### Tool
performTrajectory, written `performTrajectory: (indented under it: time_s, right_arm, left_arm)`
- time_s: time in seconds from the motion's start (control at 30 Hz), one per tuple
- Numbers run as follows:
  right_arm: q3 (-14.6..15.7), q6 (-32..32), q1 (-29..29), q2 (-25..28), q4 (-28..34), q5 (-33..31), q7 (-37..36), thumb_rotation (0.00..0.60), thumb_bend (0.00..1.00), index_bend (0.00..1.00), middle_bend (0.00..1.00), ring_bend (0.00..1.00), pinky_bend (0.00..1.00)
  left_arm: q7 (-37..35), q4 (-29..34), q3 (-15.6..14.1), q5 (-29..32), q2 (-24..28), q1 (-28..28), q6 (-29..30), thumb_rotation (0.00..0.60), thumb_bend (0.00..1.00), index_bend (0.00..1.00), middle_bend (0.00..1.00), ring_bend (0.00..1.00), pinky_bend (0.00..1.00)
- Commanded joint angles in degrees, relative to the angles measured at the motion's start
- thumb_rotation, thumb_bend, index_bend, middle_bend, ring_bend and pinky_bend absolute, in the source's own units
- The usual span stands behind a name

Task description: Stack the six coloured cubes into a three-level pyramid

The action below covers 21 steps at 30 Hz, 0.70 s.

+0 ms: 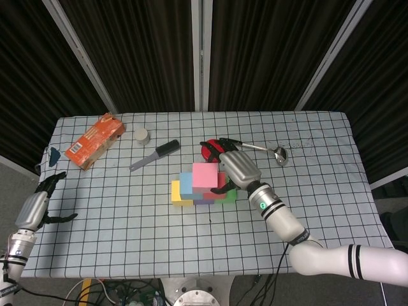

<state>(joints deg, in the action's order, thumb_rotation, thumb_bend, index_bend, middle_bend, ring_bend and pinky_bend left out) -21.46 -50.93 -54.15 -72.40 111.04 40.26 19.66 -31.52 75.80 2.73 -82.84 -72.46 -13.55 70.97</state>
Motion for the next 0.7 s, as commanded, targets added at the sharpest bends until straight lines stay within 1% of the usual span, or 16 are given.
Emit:
performTrajectory:
  time_s: [0.03,0.23,0.43,0.53,0.7]
  right_arm:
    - [0.5,-1.1,0.0,-0.3,0.1,0.7,-0.5,0.6,0.1,0.0,0.45,0.0,0.0]
    - [1.1,-3.2,0.3,-0.3,0.8,2.2,-1.9,0.6,0.1,0.0,0.49,0.02,0.0]
    - [2.1,-3.6,1.0,-0.5,0.9,3.1,-3.9,0.6,0.11,0.0,0.49,0.02,0.0]
    - [2.8,-4.3,1.4,-0.8,0.9,4.7,-4.4,0.6,0.12,0.0,0.49,0.03,0.0]
    - [3.1,-4.8,1.7,-1.0,0.8,6.1,-5.3,0.6,0.13,0.0,0.5,0.04,0.0]
  left_arm:
    - [-0.1,0.1,0.0,0.0,0.1,0.0,0.0,0.6,0.06,0.05,0.09,0.0,0.07]
    - [0.1,0.1,0.0,0.0,0.1,0.0,0.0,0.6,0.06,0.05,0.09,0.0,0.07]
    - [0.3,0.1,-0.1,0.0,0.0,0.0,-0.1,0.6,0.06,0.05,0.09,0.0,0.07]
    - [0.4,0.1,-0.1,0.1,0.0,-0.1,-0.2,0.6,0.06,0.05,0.09,0.0,0.07]
    - [0.7,0.4,0.0,-0.1,0.3,-0.2,-0.1,0.6,0.06,0.05,0.09,0.0,0.07]
